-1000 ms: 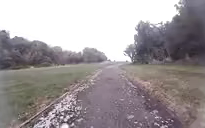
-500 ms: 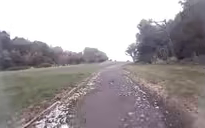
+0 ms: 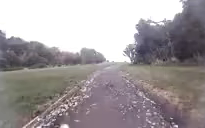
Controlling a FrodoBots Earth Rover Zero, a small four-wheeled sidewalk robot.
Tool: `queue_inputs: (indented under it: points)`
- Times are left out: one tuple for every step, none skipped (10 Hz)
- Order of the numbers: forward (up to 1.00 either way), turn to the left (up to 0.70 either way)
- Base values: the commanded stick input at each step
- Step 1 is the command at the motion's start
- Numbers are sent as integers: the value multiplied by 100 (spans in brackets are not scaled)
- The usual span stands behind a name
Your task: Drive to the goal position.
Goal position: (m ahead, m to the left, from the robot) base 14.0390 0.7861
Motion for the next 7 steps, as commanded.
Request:
queue_inputs:
  points:
    - [100,0]
    - [100,0]
    - [100,0]
    - [100,0]
    - [100,0]
    - [100,0]
    - [100,-13]
